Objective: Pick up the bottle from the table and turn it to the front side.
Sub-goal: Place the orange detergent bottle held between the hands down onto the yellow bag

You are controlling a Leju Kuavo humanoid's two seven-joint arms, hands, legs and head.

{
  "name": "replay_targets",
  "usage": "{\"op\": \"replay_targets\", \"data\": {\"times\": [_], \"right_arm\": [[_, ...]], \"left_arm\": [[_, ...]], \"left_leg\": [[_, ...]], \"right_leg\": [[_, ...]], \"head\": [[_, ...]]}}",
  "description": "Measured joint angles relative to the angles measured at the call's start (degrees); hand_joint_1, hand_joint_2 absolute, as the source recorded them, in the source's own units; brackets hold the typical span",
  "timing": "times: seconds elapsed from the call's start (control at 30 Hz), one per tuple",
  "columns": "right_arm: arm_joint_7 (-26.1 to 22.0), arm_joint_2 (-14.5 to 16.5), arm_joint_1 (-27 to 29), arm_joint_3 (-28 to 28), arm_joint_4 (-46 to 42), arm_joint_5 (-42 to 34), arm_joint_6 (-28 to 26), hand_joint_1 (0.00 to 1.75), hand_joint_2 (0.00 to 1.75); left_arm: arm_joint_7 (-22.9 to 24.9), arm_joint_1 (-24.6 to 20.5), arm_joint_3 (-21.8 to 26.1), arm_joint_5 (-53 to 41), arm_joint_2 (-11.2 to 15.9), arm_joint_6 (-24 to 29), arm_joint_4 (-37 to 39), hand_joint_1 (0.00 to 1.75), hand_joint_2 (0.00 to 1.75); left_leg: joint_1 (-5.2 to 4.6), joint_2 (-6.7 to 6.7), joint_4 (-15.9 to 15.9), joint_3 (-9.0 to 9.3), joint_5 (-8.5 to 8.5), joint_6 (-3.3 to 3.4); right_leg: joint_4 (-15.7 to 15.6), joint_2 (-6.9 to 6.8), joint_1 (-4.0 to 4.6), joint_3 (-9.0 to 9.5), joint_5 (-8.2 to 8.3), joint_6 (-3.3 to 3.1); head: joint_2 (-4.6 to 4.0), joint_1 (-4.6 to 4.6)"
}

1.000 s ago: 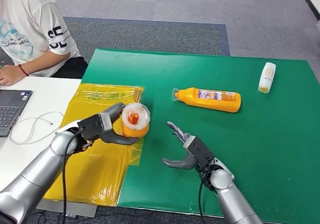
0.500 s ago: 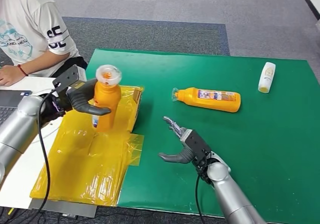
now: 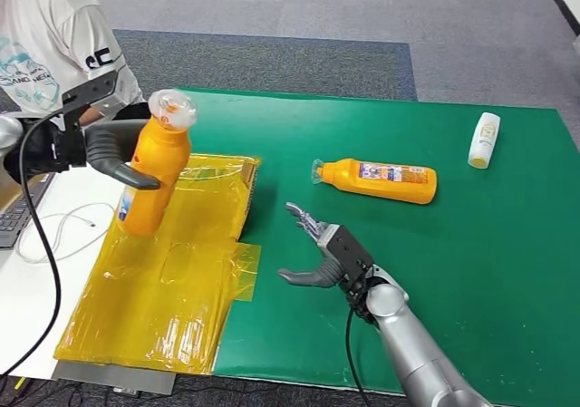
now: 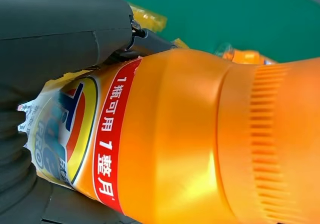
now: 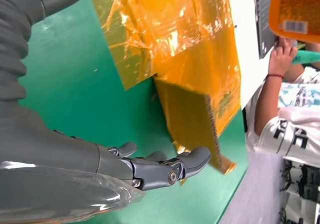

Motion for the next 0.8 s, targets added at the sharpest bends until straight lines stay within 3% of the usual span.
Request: {"op": "replay_targets", "data": {"times": [0.1, 0.33, 0.8], "right_arm": [[0.0, 0.6, -0.8, 0.4, 0.7, -0.1, 0.0, 0.0, 1.75], [0.0, 1.4, -2.1, 0.9, 1.7, -0.4, -0.1, 0.0, 1.75], [0.2, 2.1, -3.1, 1.5, 1.6, -0.6, -1.0, 0.0, 1.75]], "left_arm": [[2.1, -3.8, -5.6, 4.7, 1.4, 0.4, -0.5, 1.75, 1.75], [1.4, -9.2, -15.4, 8.7, 3.2, 1.5, -1.7, 1.75, 1.75], [-0.4, -13.4, -26.2, 6.0, 4.4, 3.6, -3.6, 1.75, 1.75]], "left_leg": [[0.0, 0.0, 0.0, 0.0, 0.01, -0.01], [0.0, 0.0, 0.0, -0.03, 0.03, 0.01], [0.0, 0.0, 0.0, -0.06, 0.05, 0.02]], "right_leg": [[0.0, 0.0, 0.0, 0.0, 0.0, 0.0], [0.0, 0.0, 0.0, -0.01, 0.03, 0.0], [0.0, -0.01, 0.01, -0.02, 0.04, -0.01]], "head": [[0.0, 0.0], [0.0, 0.0], [0.0, 0.0]]}}
